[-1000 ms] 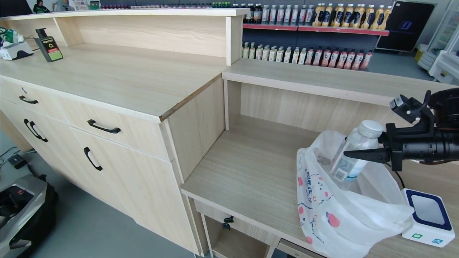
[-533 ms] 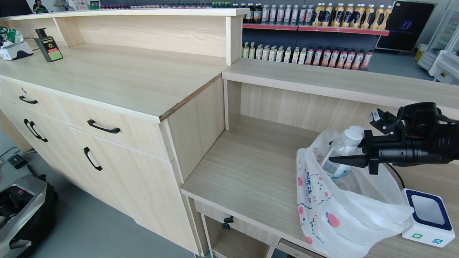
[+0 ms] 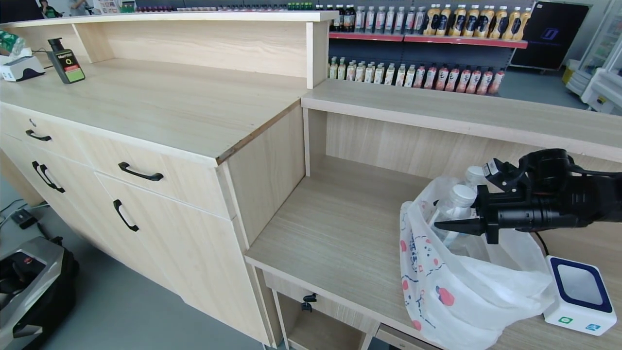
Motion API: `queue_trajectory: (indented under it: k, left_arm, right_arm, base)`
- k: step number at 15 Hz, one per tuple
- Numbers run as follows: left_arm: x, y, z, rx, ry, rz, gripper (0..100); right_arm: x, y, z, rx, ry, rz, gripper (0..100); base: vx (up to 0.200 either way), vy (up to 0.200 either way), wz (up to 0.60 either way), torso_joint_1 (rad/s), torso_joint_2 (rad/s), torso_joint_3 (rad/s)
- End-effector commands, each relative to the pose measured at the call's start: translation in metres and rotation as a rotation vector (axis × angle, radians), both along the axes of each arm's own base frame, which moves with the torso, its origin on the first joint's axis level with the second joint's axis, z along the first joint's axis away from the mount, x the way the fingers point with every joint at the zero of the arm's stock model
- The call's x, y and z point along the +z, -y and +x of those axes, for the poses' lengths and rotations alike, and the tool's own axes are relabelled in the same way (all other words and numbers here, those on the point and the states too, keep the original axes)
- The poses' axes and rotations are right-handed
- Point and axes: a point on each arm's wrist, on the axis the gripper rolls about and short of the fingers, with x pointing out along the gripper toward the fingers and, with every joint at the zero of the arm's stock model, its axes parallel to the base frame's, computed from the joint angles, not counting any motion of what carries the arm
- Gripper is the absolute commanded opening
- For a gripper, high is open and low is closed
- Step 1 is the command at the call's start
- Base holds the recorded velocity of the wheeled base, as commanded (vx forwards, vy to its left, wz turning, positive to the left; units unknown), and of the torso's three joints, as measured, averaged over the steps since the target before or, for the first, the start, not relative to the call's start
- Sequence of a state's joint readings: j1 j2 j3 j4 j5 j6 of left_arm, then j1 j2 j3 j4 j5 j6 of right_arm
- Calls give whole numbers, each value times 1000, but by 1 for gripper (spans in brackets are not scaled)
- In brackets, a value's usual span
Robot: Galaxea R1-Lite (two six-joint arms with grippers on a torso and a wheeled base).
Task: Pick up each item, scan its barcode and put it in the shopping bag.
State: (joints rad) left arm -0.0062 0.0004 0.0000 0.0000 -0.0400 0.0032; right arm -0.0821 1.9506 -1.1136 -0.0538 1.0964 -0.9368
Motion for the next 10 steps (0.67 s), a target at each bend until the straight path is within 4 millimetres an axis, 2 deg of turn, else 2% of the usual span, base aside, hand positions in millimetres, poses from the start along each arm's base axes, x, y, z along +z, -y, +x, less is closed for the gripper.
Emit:
queue_trajectory:
  k: [1,6,10]
  left_arm:
    - [0,0,0,0,-1,0,100]
    - [0,0,0,0,-1,0,100]
    - [0,0,0,0,-1,0,100]
  right_arm:
    - [3,0,-2,1,9,-1,0]
    - [12,-2,-17,11,25,3,0]
    - [11,-4,-33,26,34,-11,0]
  base:
    - [0,0,0,0,0,0]
    - [0,0,0,0,0,0]
    - [0,0,0,0,0,0]
